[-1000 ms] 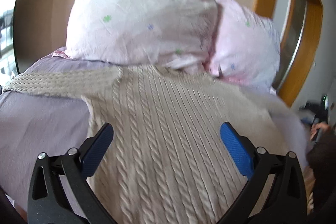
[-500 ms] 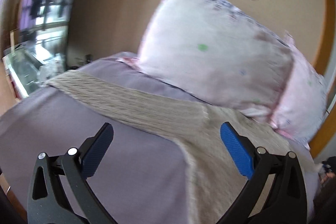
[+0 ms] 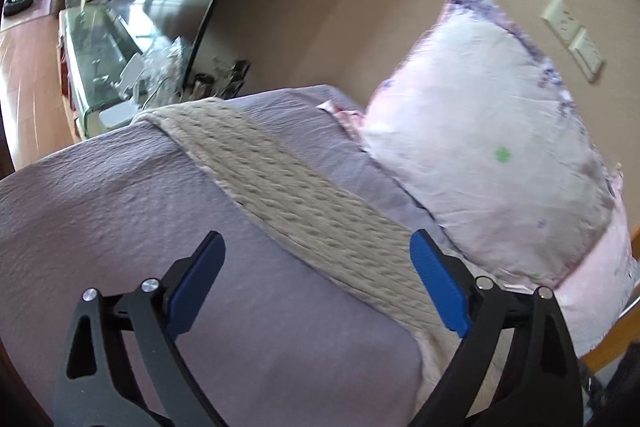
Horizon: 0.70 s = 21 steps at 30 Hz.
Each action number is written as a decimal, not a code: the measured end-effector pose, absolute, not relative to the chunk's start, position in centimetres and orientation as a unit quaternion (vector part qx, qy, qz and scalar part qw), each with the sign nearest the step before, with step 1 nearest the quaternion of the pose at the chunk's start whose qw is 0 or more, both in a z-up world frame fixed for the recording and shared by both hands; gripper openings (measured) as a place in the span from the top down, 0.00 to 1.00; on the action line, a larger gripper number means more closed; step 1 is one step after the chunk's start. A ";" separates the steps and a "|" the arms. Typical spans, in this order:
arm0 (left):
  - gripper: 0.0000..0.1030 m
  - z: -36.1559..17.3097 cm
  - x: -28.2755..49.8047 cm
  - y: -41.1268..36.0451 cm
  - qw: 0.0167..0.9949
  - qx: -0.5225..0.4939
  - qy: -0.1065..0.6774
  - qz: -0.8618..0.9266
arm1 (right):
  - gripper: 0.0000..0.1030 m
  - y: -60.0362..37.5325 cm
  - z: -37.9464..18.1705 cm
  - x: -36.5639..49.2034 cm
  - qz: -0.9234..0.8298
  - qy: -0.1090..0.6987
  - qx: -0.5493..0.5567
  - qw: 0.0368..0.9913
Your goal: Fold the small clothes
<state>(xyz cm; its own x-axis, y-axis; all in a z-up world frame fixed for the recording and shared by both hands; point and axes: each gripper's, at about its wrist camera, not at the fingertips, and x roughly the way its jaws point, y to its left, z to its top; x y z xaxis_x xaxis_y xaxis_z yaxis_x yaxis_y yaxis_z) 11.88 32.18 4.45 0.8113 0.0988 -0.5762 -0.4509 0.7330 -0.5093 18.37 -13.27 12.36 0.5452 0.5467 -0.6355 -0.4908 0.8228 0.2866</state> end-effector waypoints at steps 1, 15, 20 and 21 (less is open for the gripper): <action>0.12 4.1 12.2 32.9 0.886 -0.340 0.272 0.161 | 0.23 -13.6 12.5 17.8 0.286 0.361 0.032 0.887; 0.67 0.1 15.2 43.4 0.799 -0.512 0.257 0.182 | 0.16 -25.3 12.9 15.9 0.200 0.351 0.131 0.905; 0.94 3.6 17.4 41.8 0.822 -0.450 0.272 0.216 | 0.16 -27.1 12.8 15.4 0.186 0.346 0.140 0.909; 0.94 5.2 18.1 40.0 0.846 -0.410 0.270 0.208 | 0.16 -27.4 12.8 15.3 0.181 0.344 0.140 0.911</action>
<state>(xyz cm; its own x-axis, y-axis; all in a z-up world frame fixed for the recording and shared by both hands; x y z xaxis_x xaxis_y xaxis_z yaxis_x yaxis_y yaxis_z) 18.11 40.01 5.22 0.7675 0.1300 -0.6278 -0.5734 0.5772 -0.5814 15.33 -27.44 12.83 0.6985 0.4260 -0.5750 -0.2332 0.8952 0.3799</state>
